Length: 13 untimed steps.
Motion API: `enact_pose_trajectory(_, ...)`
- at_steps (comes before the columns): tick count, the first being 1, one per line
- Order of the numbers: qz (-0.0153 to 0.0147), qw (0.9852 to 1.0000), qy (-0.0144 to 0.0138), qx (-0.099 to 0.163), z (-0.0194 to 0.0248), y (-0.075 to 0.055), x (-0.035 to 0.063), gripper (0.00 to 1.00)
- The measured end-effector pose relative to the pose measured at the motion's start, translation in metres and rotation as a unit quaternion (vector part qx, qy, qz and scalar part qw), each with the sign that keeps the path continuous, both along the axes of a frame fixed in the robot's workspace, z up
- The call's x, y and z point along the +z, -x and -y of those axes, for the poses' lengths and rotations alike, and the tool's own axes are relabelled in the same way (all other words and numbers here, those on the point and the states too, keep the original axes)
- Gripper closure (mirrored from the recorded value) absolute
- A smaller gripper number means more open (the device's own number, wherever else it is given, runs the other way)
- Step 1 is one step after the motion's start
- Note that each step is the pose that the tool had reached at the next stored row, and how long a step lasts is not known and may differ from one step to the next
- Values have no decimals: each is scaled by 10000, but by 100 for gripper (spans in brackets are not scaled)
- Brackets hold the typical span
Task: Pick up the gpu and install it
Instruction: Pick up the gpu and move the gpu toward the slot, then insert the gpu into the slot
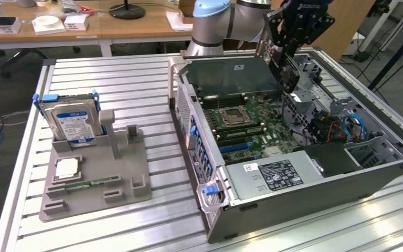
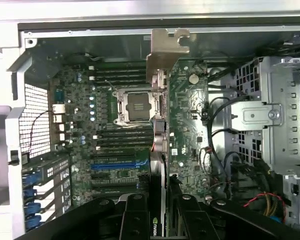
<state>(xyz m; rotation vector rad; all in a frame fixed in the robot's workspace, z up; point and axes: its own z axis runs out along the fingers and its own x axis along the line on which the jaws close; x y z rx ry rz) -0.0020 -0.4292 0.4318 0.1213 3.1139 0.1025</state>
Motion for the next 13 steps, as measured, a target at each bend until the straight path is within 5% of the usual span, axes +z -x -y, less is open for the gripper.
enact_pose_trajectory(13,0,10000,0,17,0,0,0,74)
